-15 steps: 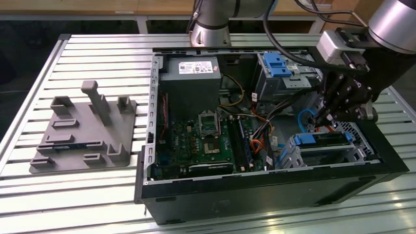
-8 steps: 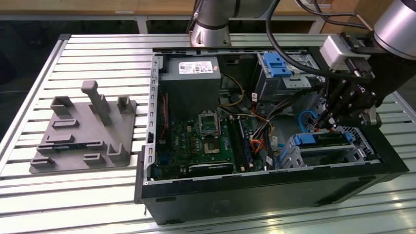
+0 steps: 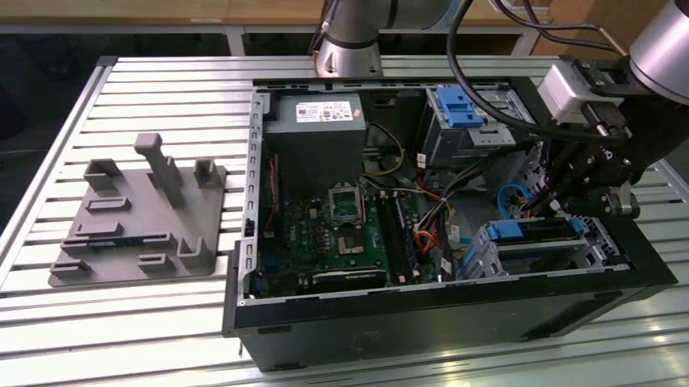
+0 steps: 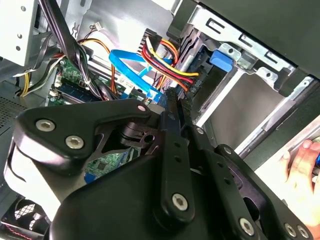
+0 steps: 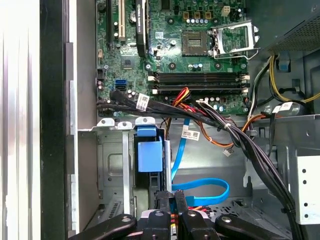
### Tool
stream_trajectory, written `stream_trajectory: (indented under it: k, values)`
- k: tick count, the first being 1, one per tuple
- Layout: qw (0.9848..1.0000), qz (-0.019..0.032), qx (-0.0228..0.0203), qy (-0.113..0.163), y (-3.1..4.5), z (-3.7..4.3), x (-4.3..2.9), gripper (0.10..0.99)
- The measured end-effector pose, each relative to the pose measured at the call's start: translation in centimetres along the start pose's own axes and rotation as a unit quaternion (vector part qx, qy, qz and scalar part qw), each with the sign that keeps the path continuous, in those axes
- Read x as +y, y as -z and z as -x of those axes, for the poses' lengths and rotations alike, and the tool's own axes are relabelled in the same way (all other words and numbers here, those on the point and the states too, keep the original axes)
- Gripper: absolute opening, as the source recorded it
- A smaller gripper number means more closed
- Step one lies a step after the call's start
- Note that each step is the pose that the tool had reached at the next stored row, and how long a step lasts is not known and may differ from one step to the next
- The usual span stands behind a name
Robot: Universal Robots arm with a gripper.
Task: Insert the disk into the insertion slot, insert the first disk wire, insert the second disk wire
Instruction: 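Insert the second disk wire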
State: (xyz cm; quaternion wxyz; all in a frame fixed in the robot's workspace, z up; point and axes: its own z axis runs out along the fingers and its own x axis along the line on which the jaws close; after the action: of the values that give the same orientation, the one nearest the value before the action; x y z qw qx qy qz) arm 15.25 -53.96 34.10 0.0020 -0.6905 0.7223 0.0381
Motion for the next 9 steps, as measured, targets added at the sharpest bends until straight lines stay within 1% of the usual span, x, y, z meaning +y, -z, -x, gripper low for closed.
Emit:
stream_trajectory:
  k: [4, 9]
  values:
    - [1.0000, 0.0000, 0.0000, 0.000, 0.00, -0.02, -0.01, 0.157]
    - [1.0000, 0.0000, 0.0000, 0.000, 0.01, -0.23, -0.03, 0.157]
